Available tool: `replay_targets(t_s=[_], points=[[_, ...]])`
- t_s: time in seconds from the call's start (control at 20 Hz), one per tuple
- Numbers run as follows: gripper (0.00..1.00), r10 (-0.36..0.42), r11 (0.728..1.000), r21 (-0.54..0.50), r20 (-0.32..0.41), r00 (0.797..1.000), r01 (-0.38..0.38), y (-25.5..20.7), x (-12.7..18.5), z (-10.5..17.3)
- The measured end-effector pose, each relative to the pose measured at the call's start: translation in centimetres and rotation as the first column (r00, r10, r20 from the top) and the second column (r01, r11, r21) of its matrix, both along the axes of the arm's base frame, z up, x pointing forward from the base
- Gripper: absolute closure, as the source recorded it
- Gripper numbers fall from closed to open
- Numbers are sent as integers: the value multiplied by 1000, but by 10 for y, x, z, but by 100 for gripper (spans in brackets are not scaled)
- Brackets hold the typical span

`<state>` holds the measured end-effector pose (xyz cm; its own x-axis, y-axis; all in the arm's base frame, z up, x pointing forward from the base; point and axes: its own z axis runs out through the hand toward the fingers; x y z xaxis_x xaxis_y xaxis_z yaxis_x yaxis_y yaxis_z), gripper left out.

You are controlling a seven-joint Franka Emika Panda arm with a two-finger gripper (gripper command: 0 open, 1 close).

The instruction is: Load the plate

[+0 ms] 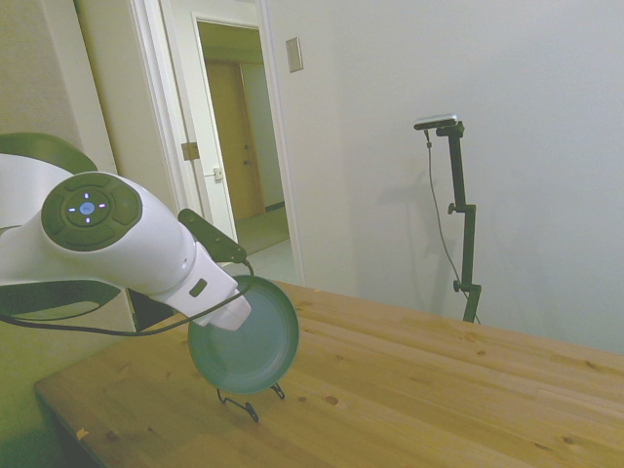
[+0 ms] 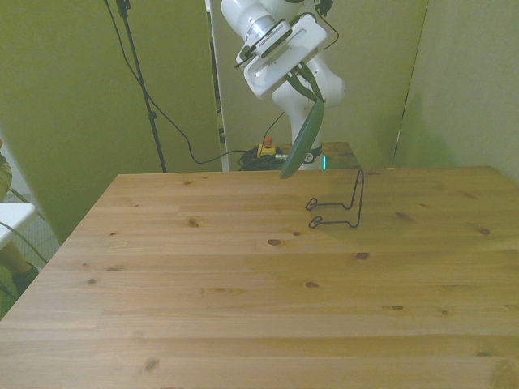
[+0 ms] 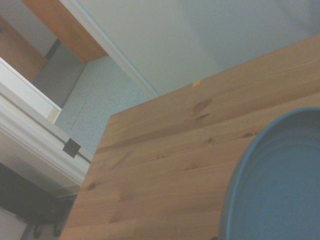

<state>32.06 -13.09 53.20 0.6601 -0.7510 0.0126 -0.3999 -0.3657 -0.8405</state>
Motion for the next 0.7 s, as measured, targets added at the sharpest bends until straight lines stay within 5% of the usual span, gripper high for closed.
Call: replay_targets(t_s=[0.7], points=[[100, 71, 992, 104, 72, 995, -78, -7, 15, -26]])
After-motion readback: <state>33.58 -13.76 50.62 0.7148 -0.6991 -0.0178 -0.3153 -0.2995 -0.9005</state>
